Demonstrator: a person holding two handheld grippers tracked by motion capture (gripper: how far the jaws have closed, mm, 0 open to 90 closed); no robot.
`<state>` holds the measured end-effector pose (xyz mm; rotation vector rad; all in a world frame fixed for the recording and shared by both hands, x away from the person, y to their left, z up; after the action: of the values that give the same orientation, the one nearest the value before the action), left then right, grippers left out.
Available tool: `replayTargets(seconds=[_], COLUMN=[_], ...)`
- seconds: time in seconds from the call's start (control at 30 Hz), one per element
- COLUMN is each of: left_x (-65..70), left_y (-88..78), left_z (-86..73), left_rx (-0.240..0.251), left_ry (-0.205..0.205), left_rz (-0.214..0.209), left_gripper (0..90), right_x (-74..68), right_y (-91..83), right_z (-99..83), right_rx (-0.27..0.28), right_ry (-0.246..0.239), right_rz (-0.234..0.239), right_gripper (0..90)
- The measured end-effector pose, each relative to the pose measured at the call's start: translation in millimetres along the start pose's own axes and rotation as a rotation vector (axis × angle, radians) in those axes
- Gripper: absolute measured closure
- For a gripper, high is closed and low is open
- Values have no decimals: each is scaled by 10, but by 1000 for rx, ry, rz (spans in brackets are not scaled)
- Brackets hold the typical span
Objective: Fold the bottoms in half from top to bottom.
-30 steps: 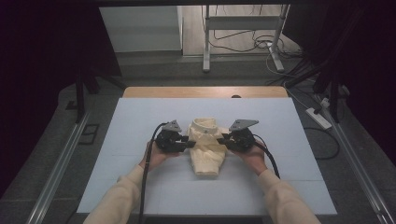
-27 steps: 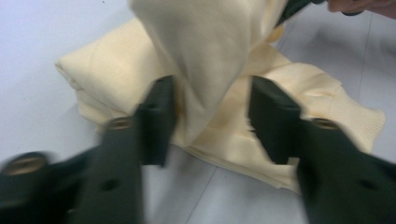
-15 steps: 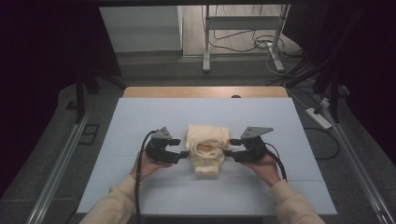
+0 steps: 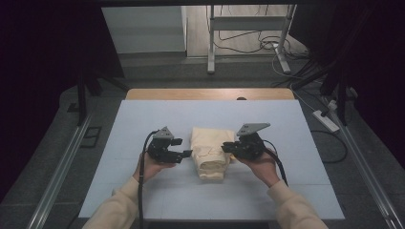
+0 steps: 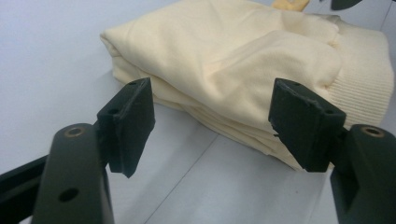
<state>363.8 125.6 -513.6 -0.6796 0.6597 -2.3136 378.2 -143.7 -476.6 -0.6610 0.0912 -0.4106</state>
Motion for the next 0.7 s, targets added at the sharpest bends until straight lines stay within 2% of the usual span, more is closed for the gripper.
replayTargets(seconds=[0.1, 0.17, 0.3, 0.4, 0.53, 0.7], left_x=[-2, -4, -11, -13, -2, 8], left_y=[-15, -29, -37, -29, -14, 1], left_z=[8, 7, -6, -13, -17, -32], left_rx=[7, 9, 7, 3, -5, -12], left_ry=[-2, -4, -18, -16, -11, -6], left_rz=[2, 2, 4, 9, 14, 17], left_gripper=[304, 303, 304, 303, 303, 302], right_x=[-97, -176, -300, -355, -359, -385], right_y=[104, 158, 219, 234, 269, 297], right_z=[79, 90, -12, -133, -241, -283], right_rx=[-16, -44, -94, -121, -111, -114], right_ry=[-25, -46, -58, -61, -38, -40], right_rz=[38, 62, 102, 109, 120, 118], right_gripper=[889, 890, 890, 891, 891, 893])
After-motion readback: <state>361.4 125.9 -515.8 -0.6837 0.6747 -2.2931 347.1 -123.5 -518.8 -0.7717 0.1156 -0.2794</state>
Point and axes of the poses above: each handheld gripper's, and its own axes: y roughly forward along the jaws, z roughly out of its top, x roughly to its right, the point moved 3 cm from there along y, roughly forward along the jaws, and after that the axes turned 9 degrees about -y, right-handed, at the moved point
